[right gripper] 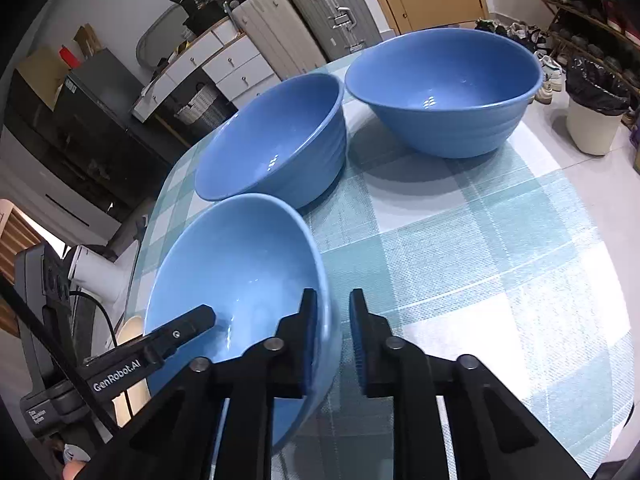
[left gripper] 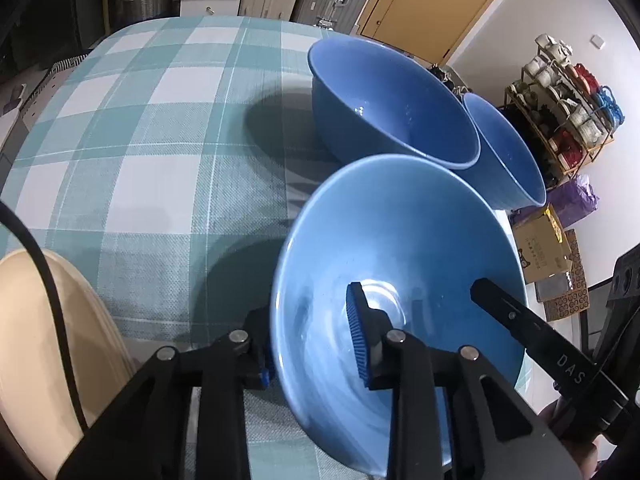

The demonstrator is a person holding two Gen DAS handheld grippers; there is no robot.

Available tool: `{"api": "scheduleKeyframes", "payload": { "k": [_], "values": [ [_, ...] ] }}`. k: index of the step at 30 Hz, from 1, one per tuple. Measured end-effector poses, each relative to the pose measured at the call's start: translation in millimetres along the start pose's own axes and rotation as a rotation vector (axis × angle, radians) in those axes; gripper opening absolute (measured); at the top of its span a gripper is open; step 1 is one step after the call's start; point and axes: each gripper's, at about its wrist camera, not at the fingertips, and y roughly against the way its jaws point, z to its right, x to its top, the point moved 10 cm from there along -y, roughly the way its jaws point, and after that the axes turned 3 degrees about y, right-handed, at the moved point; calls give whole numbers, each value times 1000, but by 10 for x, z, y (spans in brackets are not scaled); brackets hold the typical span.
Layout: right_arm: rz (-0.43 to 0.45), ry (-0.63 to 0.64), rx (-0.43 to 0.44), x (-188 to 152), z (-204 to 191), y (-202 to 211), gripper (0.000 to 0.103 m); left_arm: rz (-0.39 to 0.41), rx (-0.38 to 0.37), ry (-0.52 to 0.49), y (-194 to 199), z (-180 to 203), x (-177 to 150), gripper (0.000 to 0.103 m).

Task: Organize plates and bowls
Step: 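Close both grippers on the rim of the large blue bowl, then lift the blue bowl with both grippers and lower it back down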

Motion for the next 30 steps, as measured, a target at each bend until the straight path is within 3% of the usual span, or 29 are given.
{"api": "scheduleKeyframes", "payload": {
  "k": [4,12,23,30],
  "values": [
    [13,0,-50,2,52,16,9,0,17,-46,-10,55,-52,11],
    [5,-25,-32,-104,159,139,8,-33,-42,-36,-17,87,-194,11],
    [14,22,-14,-455,141,372,8,-29,-9,-112,33,107,-457,11],
    [22,22,6,-499,146,437,8,-22,1,-139,47,119,-527,11]
  ]
}}
